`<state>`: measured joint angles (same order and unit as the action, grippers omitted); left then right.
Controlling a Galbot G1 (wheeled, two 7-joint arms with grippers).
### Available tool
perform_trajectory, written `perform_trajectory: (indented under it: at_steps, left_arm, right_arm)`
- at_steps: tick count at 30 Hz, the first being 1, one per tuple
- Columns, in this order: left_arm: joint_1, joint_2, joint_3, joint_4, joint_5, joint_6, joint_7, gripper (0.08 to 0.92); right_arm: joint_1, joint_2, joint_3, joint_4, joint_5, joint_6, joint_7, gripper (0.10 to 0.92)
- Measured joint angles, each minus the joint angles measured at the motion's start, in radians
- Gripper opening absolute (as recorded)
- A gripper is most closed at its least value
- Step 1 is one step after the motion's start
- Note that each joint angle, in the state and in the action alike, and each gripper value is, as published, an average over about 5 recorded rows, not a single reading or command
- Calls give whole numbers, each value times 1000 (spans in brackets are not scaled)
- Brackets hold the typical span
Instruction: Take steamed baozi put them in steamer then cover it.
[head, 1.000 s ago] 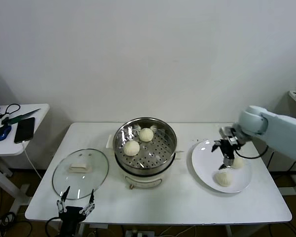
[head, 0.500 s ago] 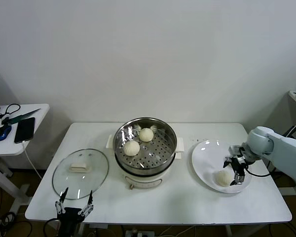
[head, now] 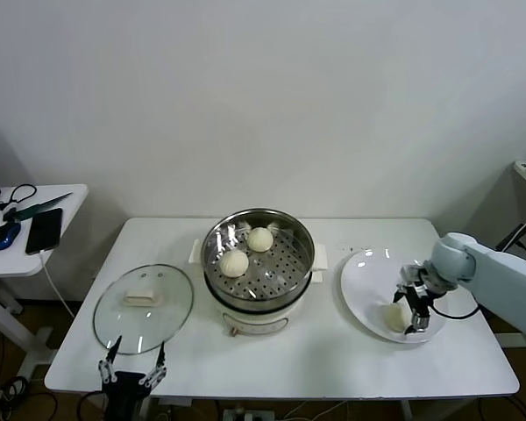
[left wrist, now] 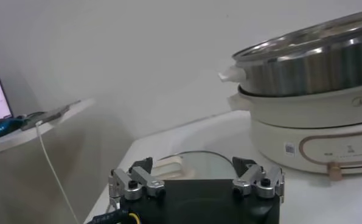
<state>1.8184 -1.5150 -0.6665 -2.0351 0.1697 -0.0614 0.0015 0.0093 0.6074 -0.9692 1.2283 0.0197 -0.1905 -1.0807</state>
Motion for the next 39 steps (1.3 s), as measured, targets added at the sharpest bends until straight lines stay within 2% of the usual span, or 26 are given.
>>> perform_trajectory:
  at_steps: [10,18,30,39]
  left_arm:
    - [3,-1,2,-1,5,-2,-1,823]
    - [7,-2,2,-1,5,-4,-1,823]
    - [9,-5,9,-2,9,-2,-1,823]
    - [13,-13,10,6,4,-4,-1,823]
  right_arm:
    - [13,10,-7,-15,6,7,-10,703]
    - [72,21,-45,-24,7,54,-16,687]
    - [415,114,-224,-1,-89,407,-71,687]
    - [637,266,-291,20,-69,599,-111,687]
